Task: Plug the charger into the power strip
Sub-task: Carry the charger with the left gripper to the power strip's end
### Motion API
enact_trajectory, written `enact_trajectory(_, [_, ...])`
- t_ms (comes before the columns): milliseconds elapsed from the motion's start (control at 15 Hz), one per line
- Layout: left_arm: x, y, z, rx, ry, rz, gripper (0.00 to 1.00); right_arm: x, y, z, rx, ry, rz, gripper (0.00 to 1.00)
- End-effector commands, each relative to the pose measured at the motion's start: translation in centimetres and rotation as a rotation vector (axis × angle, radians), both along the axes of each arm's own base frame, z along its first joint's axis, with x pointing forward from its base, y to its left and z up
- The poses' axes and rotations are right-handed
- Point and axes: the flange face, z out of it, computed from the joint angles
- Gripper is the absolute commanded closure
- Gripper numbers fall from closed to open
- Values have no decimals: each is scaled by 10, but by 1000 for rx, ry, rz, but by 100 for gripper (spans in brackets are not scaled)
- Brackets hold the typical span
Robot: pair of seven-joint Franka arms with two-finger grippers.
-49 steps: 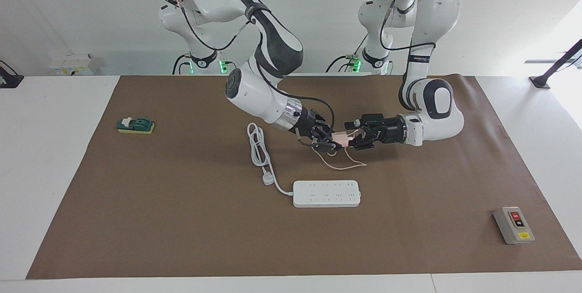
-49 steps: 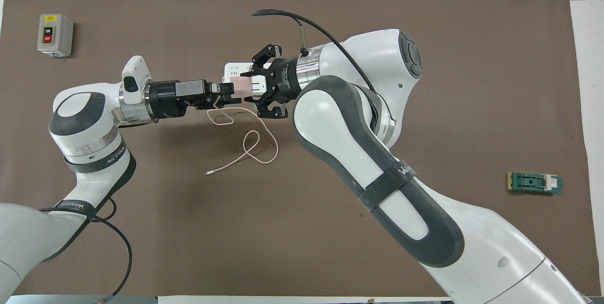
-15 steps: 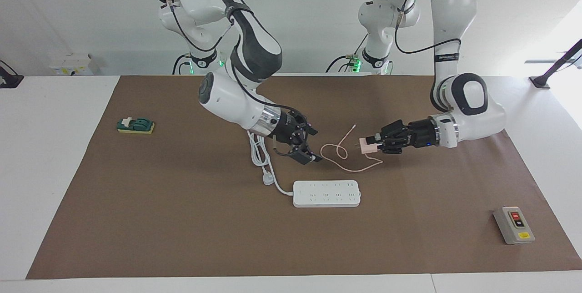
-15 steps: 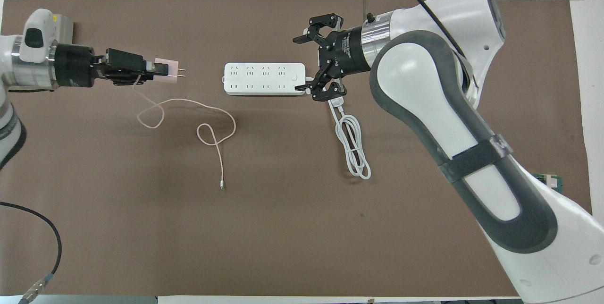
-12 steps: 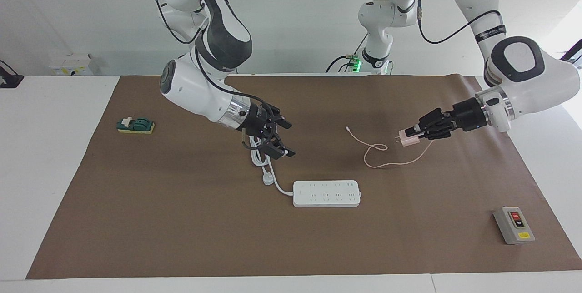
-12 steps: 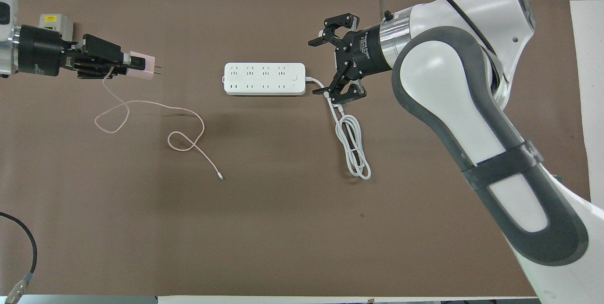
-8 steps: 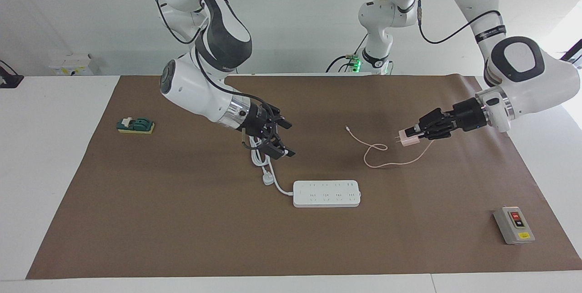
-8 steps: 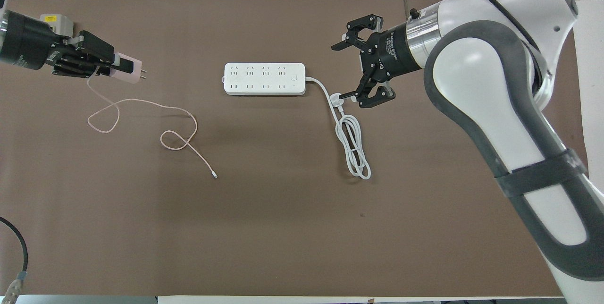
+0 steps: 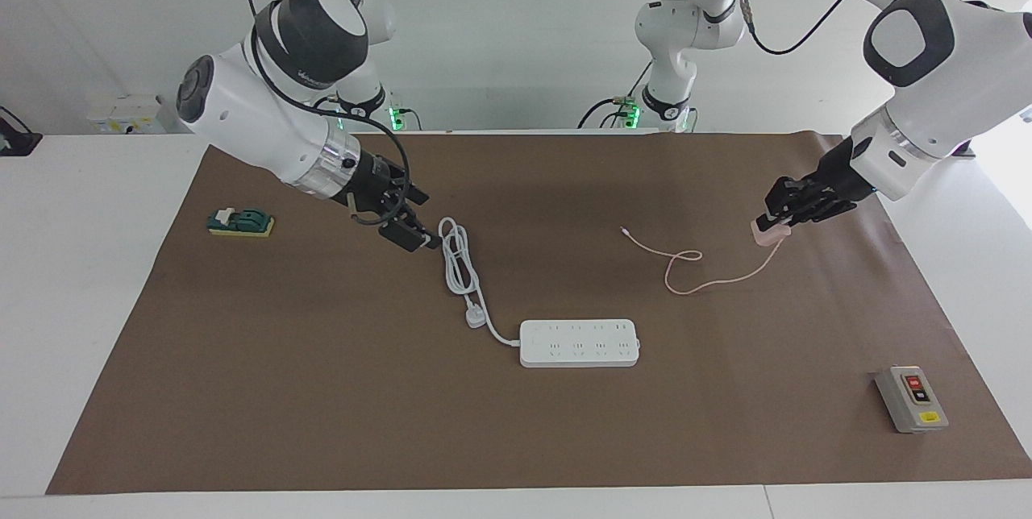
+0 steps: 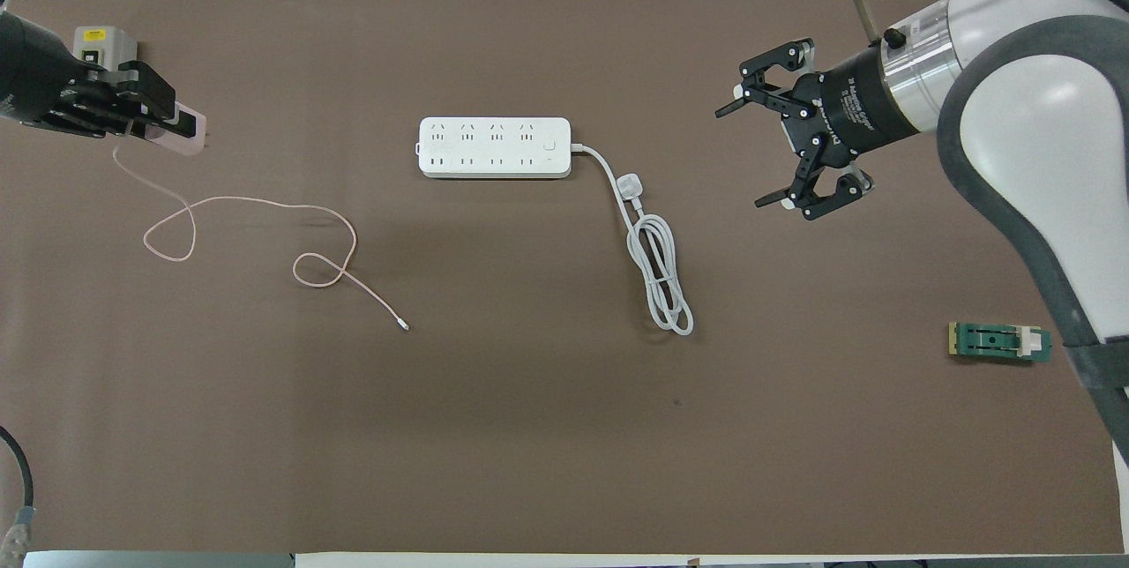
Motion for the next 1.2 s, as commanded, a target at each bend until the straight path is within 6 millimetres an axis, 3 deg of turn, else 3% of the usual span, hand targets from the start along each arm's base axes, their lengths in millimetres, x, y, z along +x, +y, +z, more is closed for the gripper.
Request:
enact_trajectory(0, [0, -10, 11, 37, 23, 133, 100, -16, -26, 11, -54, -78, 185, 0])
enact_trajectory(200, [-2, -25, 9, 57, 94, 342, 100, -25, -57, 17, -107, -157, 412, 0])
enact_trajectory(533, [1, -17, 3, 150, 113, 510, 100, -51, -92, 46, -267, -302, 932, 0])
enact_trajectory(667, [15, -41, -15, 192, 114, 699, 100, -60, -106, 61, -306, -330, 1041, 0])
enact_trajectory(800, [24, -60, -19, 169, 97, 885, 100, -71, -117, 72, -304, -327, 1083, 0])
enact_trajectory(1000, [24, -101, -35, 199, 126, 1064, 100, -93, -127, 85, -340, -310, 1115, 0])
enact_trajectory(1133, [24, -145, -58, 235, 124, 1226, 100, -117, -130, 95, -370, -313, 1128, 0])
